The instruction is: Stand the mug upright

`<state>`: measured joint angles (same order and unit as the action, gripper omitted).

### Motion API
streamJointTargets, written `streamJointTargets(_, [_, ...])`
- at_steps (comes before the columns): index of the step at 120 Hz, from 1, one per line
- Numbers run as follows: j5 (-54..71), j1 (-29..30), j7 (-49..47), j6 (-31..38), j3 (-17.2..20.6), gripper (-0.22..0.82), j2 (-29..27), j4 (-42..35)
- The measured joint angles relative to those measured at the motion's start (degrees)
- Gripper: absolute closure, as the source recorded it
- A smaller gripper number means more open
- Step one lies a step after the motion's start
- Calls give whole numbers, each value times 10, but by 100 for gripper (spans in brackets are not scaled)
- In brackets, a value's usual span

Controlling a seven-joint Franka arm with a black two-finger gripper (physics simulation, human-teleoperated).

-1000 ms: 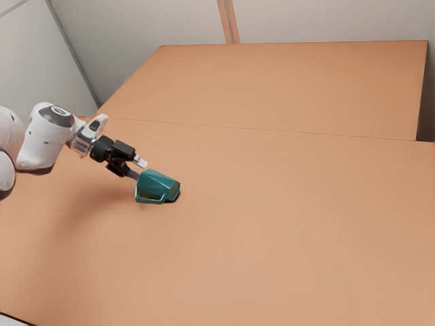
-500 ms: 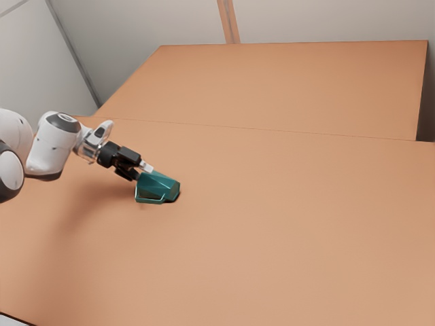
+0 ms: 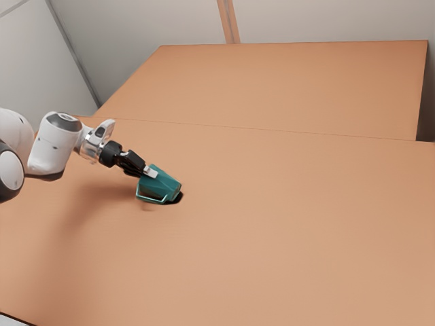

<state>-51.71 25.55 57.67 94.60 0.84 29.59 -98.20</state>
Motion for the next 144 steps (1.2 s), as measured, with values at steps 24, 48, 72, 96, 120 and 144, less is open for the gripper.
streamJointTargets(24, [14, -4, 17, 1, -1, 76, -18, -3])
streamJointTargets(48, [75, -35, 26, 38, 0, 77, -83, -25])
streamJointTargets(72, [186, -60, 2, 132, 47, 78, -184, -112])
streamJointTargets(96, [330, -64, -78, 228, 136, 78, -254, -186])
streamJointTargets(120, [393, -71, -165, 298, 191, 78, -293, -245])
streamJointTargets(144, [414, -82, -242, 334, 220, 78, -332, -300])
